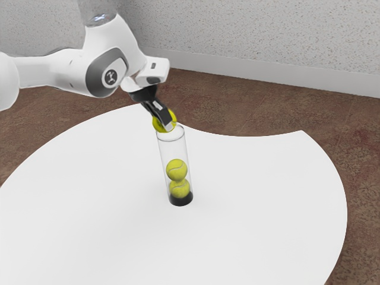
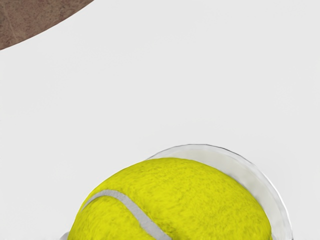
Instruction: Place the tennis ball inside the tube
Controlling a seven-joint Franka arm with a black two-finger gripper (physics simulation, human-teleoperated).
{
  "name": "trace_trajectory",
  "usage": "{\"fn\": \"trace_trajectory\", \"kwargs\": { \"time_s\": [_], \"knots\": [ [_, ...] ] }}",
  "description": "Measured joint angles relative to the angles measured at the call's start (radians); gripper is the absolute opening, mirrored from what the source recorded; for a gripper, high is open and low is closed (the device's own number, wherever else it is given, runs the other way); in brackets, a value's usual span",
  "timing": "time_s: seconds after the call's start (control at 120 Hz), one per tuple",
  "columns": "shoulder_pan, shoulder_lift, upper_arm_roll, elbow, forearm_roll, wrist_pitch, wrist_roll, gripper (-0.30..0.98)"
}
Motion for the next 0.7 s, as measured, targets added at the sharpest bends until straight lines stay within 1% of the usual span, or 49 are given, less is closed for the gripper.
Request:
{"fn": "trace_trajectory", "kwargs": {
  "time_s": [0.108,0.258,0.492,0.7],
  "knots": [
    [0.008,0.002,0.000,0.001,0.001,0.000,-0.002,0.33],
    [-0.014,0.002,0.000,0.006,0.001,0.000,-0.003,0.34],
    [-0.014,0.000,0.000,0.008,-0.009,-0.003,0.006,0.54],
    [-0.015,-0.010,0.001,0.009,-0.009,-0.009,0.015,0.63]
  ]
}}
